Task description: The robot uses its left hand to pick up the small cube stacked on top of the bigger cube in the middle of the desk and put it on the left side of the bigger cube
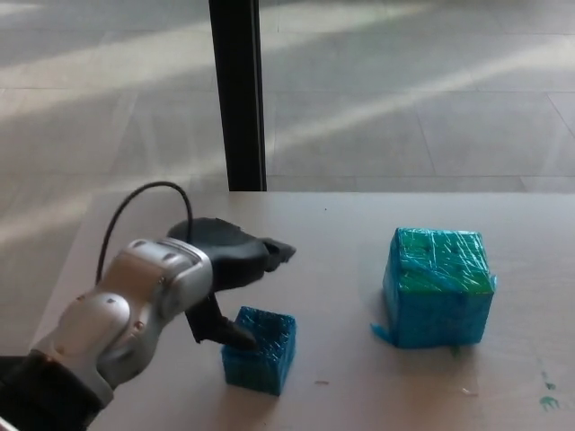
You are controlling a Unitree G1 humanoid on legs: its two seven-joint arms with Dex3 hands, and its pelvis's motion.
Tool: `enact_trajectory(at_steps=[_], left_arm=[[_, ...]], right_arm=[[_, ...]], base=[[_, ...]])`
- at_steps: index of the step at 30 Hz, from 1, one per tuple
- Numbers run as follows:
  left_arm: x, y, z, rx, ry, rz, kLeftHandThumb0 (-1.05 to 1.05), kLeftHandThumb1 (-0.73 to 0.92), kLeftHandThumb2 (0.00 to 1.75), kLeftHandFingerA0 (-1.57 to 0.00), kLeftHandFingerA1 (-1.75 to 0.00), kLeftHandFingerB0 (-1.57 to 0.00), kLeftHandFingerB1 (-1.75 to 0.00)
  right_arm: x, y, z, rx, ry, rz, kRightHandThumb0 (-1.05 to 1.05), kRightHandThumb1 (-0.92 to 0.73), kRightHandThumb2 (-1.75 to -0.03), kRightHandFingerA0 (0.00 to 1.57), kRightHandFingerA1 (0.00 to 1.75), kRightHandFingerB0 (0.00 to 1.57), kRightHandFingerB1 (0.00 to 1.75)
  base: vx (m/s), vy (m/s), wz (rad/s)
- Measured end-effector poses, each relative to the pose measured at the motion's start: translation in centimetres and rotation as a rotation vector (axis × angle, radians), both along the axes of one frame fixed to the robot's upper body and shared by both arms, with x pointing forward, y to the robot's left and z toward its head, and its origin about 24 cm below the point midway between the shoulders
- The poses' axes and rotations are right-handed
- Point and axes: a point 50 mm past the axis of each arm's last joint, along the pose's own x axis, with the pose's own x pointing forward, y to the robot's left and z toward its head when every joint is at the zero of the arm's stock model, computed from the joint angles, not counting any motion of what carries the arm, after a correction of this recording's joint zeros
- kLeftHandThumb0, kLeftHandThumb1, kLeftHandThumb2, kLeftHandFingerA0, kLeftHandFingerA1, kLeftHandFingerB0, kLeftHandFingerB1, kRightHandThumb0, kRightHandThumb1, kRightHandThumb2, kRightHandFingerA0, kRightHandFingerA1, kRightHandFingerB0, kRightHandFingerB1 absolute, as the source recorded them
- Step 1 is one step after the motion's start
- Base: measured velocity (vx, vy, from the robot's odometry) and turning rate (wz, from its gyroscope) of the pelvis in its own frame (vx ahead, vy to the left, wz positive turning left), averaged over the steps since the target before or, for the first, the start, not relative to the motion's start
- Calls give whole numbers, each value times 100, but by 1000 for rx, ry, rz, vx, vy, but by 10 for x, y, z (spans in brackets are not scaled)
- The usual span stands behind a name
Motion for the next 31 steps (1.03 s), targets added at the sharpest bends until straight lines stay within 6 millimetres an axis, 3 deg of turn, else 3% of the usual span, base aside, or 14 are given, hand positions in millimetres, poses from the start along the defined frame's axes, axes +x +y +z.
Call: enact_trajectory(at_steps=[2,4,8,9,11,12,14,15,21,22,23,28,30,31], left_arm=[[2,15,7,-68,1,56,-105,62,61,0,-7,0,0],[3,29,10,-120,4,99,-101,50,99,0,-8,0,0],[1,55,12,-237,15,180,-95,54,102,0,-34,0,-7],[-1,61,12,-268,16,200,-99,70,59,-18,-51,0,0],[-4,74,11,-327,19,239,-95,71,59,-16,-44,0,0],[-6,81,9,-355,22,260,-93,60,103,-1,-40,0,-6],[-10,93,6,-402,29,301,-81,76,67,-6,-37,0,-3],[-14,104,3,-435,36,335,-88,60,99,-1,-30,0,-10],[-33,148,-15,-570,65,494,-97,59,102,-7,-21,-10,-3],[-38,156,-20,-591,72,524,-91,70,62,-8,-35,-6,-24],[-44,167,-25,-623,80,567,-95,60,100,-6,-45,-3,-35],[-69,201,-46,-743,94,716,-93,59,96,0,-15,-5,-22],[-81,215,-54,-796,93,783,-81,71,65,-68,-140,-8,-21],[-85,221,-58,-815,92,809,-75,58,101,-67,-115,-1,-27]], right_arm=[[0,0,0,0,0,1,-51,-21,-91,92,104,64,77],[0,0,0,0,0,1,-53,-20,-90,91,104,63,77],[0,0,0,0,1,1,-49,-18,-90,97,108,64,78],[0,0,0,0,1,1,-48,-18,-90,96,107,65,78],[0,0,0,0,1,1,-51,-23,-83,85,111,66,76],[0,0,0,0,1,1,-54,-21,-90,90,104,64,77],[0,0,0,0,1,1,-53,-22,-91,90,104,64,77],[0,0,0,0,2,2,-54,-21,-91,89,103,65,77],[-1,0,-1,0,2,2,-51,-24,-85,82,110,67,75],[-1,0,-1,0,3,2,-52,-22,-88,91,114,68,77],[-1,0,-1,1,3,2,-51,-23,-88,85,113,67,77],[-1,0,-1,1,4,1,-50,-22,-95,96,107,69,80],[-1,0,-1,1,5,1,-51,-22,-93,95,110,66,77],[-1,0,-1,1,5,1,-54,-25,-88,89,118,68,76]], base=[[0,0,0],[0,0,0],[0,0,0],[0,0,0],[0,0,0],[0,0,0],[0,0,0],[0,0,0],[0,0,0],[0,0,0],[0,0,0],[0,0,0],[0,0,0],[0,0,0]])
